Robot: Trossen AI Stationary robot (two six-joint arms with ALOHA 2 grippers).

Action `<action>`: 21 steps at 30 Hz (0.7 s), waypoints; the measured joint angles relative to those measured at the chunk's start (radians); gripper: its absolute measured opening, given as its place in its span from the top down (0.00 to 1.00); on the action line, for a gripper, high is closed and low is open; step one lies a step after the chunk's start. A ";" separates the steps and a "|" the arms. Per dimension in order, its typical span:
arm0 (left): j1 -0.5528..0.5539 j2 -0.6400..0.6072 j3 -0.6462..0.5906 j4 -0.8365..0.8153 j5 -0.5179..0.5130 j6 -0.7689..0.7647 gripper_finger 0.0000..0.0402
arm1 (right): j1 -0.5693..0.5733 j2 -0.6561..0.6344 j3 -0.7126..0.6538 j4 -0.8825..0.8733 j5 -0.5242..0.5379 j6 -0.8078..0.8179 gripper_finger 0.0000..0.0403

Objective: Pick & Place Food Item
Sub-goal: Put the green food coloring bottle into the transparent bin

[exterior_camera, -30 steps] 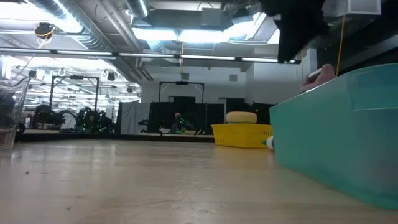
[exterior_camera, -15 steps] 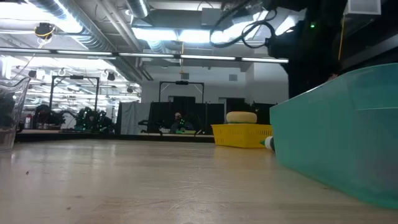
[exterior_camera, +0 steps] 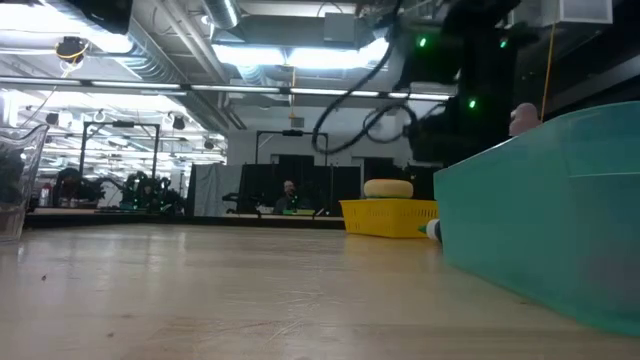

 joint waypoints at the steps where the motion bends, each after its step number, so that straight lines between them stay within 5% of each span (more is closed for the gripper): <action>1: 0.000 0.000 0.000 0.000 0.000 0.000 0.59 | -0.005 0.015 0.000 0.005 -0.002 -0.002 0.51; 10: 0.000 0.000 0.000 0.000 0.004 0.005 0.59 | -0.036 0.096 0.005 0.025 -0.052 -0.022 0.54; 18: 0.000 -0.002 0.000 0.005 0.004 0.033 0.59 | -0.035 0.064 0.001 0.051 -0.077 -0.023 0.77; 21: 0.000 -0.011 0.000 0.022 0.004 0.079 0.59 | -0.034 0.033 0.000 0.059 -0.094 -0.029 0.79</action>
